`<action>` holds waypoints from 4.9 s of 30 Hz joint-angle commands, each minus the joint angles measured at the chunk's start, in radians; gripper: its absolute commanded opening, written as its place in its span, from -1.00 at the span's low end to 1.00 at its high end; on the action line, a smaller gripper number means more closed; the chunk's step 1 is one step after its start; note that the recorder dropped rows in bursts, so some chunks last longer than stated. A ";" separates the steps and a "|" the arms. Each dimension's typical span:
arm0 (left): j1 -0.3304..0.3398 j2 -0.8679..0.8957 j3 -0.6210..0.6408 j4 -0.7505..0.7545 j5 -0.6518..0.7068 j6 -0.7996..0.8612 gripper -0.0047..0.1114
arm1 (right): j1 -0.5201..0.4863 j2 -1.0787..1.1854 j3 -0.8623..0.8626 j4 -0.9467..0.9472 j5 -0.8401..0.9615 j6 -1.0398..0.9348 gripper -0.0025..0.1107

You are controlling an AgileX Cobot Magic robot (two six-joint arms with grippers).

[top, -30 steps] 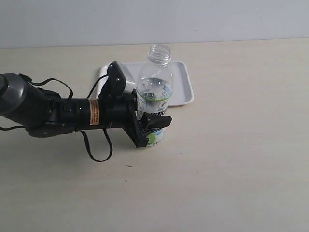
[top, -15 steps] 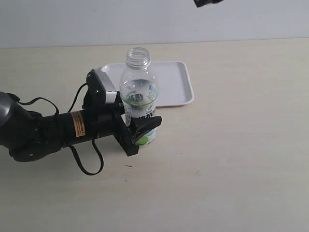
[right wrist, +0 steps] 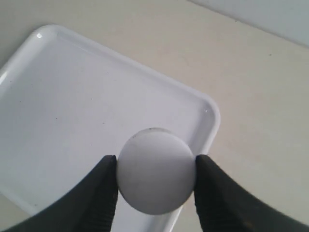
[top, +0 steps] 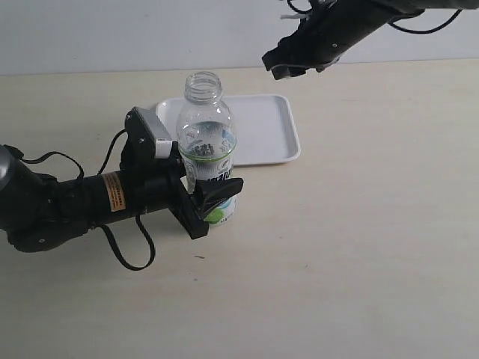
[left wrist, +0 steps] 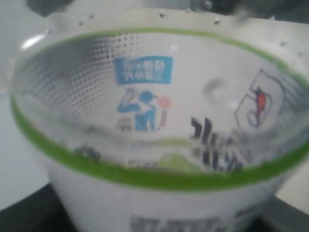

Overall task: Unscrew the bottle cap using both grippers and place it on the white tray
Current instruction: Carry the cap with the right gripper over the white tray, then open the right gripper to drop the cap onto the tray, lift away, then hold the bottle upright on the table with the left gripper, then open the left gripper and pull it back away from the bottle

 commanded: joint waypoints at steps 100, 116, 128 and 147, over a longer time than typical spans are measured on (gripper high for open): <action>0.000 0.006 0.001 -0.016 -0.050 -0.038 -0.92 | 0.066 -0.147 0.000 -0.327 -0.146 0.201 0.26; 0.000 0.006 0.001 -0.016 -0.050 -0.022 -0.63 | 0.066 -0.147 0.000 -0.327 -0.142 0.203 0.26; 0.000 0.006 0.001 -0.016 -0.050 0.024 0.27 | 0.066 -0.147 0.000 -0.327 -0.145 0.203 0.26; 0.000 -0.088 0.158 -0.042 -0.042 0.113 0.50 | 0.066 -0.443 0.000 -0.283 0.161 0.203 -0.15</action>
